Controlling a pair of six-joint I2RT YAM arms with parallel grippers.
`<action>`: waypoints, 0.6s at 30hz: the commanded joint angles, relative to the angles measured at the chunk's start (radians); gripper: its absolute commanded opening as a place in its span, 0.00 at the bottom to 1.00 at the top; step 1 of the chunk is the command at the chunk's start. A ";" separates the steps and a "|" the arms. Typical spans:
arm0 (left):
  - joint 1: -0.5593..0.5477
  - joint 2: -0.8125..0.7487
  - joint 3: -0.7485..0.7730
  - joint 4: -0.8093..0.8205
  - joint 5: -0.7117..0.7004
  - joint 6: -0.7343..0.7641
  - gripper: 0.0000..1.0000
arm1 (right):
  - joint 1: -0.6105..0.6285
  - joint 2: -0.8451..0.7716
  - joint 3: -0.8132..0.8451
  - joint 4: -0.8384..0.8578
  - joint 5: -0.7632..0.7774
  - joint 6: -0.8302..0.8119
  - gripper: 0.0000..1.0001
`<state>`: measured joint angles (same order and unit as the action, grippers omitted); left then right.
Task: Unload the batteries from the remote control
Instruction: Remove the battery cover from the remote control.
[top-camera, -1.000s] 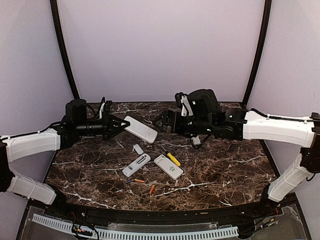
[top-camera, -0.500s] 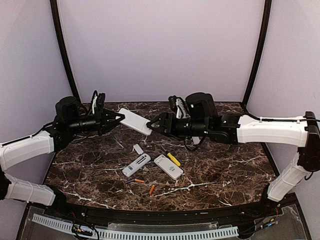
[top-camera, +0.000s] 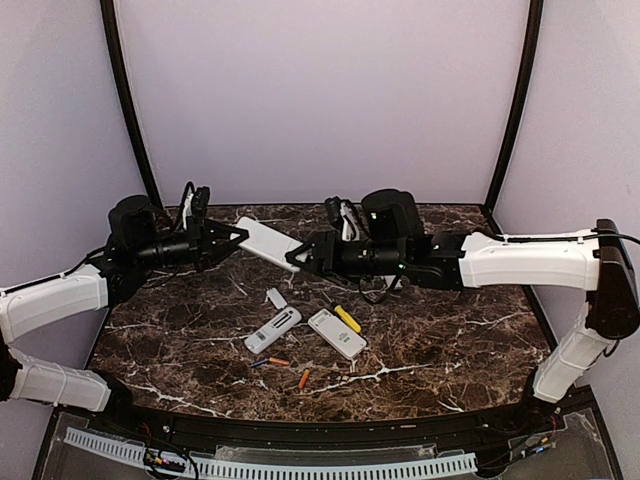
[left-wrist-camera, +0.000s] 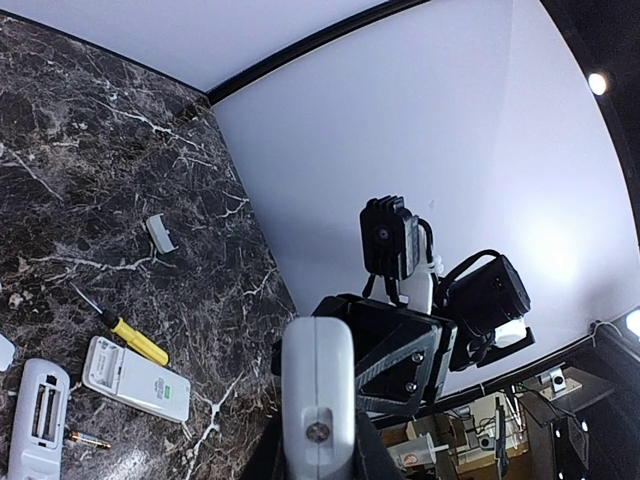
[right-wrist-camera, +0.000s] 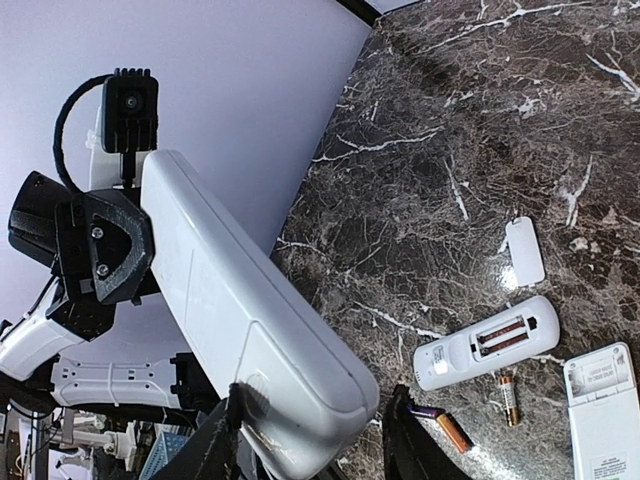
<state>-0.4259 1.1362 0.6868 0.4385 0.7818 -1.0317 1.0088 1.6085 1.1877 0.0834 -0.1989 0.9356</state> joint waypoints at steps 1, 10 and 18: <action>0.004 -0.027 -0.001 0.050 0.036 0.000 0.00 | 0.002 -0.006 0.001 0.067 -0.003 0.017 0.44; 0.004 -0.031 0.002 0.069 0.041 -0.015 0.00 | -0.002 -0.019 -0.040 0.084 -0.005 0.047 0.30; 0.004 -0.037 0.003 0.072 0.036 -0.020 0.00 | -0.010 -0.031 -0.072 0.103 -0.016 0.072 0.27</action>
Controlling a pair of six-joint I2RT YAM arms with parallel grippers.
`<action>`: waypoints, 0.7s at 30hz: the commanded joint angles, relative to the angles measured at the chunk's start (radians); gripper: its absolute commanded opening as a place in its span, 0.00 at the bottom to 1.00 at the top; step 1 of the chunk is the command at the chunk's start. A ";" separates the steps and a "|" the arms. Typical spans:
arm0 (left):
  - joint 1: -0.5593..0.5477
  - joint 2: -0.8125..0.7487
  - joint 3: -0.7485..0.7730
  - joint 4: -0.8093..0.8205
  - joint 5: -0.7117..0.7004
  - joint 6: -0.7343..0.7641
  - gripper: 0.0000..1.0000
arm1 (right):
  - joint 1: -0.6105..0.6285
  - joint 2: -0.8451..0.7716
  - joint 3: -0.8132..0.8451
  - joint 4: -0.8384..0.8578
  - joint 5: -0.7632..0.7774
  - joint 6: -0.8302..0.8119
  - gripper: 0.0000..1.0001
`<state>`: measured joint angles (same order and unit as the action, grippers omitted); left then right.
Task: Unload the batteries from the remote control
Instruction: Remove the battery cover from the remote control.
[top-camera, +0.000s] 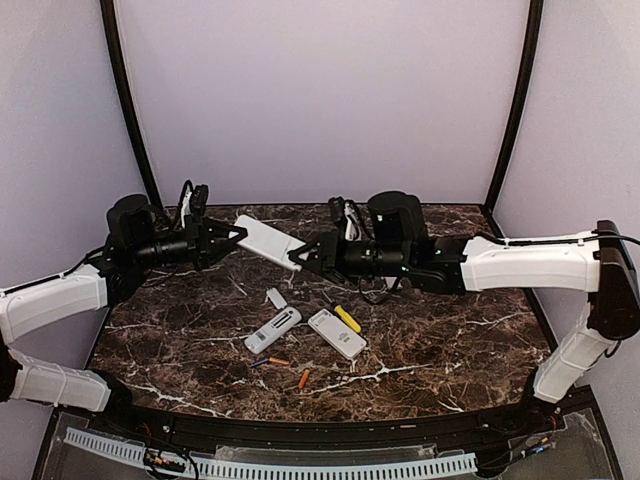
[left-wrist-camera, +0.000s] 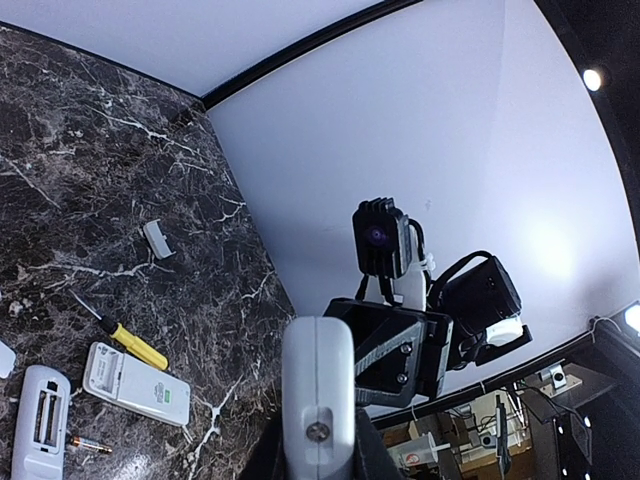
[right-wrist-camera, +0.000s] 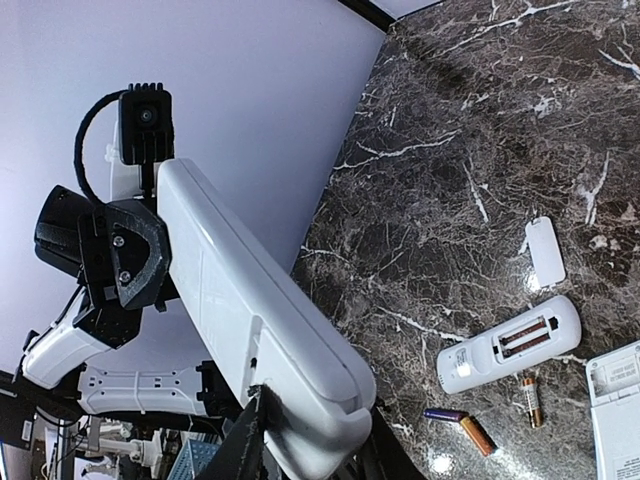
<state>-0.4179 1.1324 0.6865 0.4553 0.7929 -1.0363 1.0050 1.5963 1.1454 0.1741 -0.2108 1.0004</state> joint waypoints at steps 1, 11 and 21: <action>-0.004 -0.034 0.004 0.055 0.026 -0.015 0.00 | -0.006 -0.020 -0.033 0.013 -0.003 0.008 0.26; -0.004 -0.031 0.004 0.038 0.021 -0.003 0.00 | -0.014 -0.035 -0.050 0.012 -0.004 0.033 0.21; -0.002 -0.028 0.007 0.029 0.020 0.007 0.00 | -0.035 -0.051 -0.098 0.068 -0.029 0.093 0.19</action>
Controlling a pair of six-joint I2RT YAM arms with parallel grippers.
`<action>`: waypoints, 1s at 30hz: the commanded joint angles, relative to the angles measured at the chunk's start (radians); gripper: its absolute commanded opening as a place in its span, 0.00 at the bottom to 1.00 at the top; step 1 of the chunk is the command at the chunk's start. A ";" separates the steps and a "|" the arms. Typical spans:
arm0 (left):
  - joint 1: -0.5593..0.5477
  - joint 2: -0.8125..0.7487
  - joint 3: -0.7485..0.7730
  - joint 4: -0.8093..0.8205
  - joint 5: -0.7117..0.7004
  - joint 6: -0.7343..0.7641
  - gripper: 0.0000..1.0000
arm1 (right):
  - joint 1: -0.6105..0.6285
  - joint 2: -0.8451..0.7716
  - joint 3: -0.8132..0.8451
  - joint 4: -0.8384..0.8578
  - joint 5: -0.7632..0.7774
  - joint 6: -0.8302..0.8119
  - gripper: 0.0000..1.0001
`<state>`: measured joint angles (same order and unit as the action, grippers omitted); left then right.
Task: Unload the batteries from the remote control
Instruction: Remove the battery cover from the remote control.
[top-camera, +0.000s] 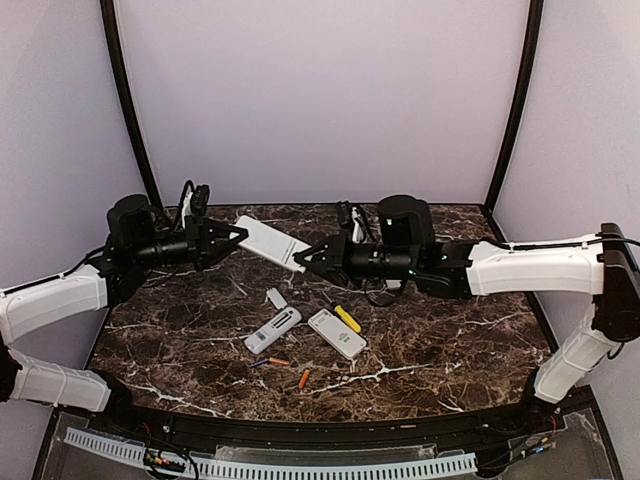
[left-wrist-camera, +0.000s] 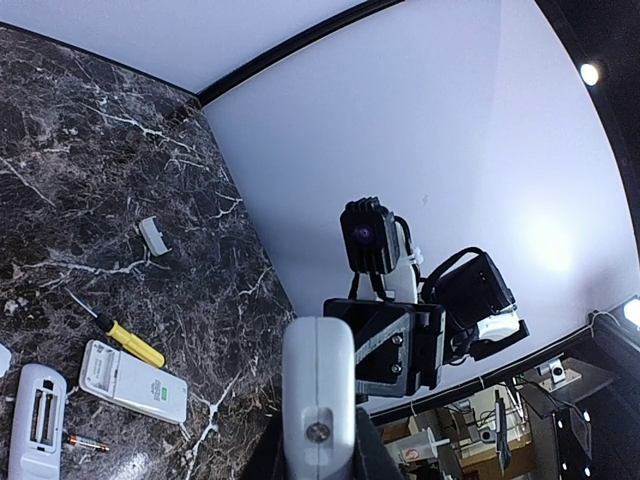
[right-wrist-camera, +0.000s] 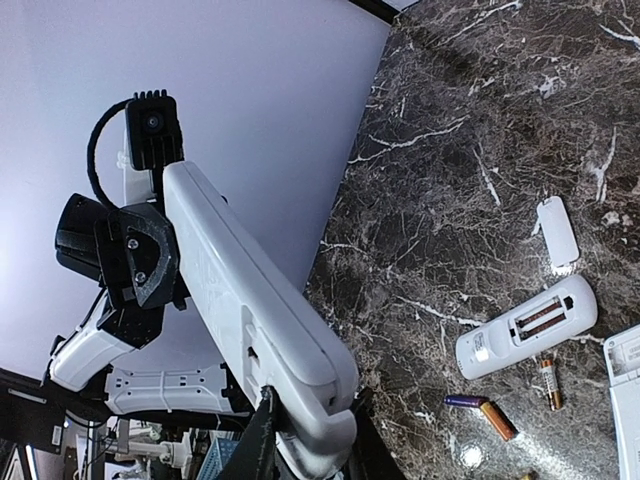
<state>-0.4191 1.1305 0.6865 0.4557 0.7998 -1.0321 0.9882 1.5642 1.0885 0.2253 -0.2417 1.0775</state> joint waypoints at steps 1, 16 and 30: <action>-0.001 -0.025 0.007 0.028 0.013 0.003 0.00 | -0.020 -0.021 -0.044 0.022 0.001 0.019 0.19; -0.001 -0.031 0.002 0.017 0.003 0.009 0.00 | -0.037 -0.056 -0.102 0.089 -0.015 0.067 0.06; 0.031 -0.026 0.031 -0.167 -0.049 0.087 0.00 | -0.039 -0.136 -0.088 -0.032 0.060 -0.035 0.00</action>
<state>-0.4068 1.1297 0.6865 0.3908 0.7643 -1.0054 0.9558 1.4811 0.9844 0.2798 -0.2432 1.1130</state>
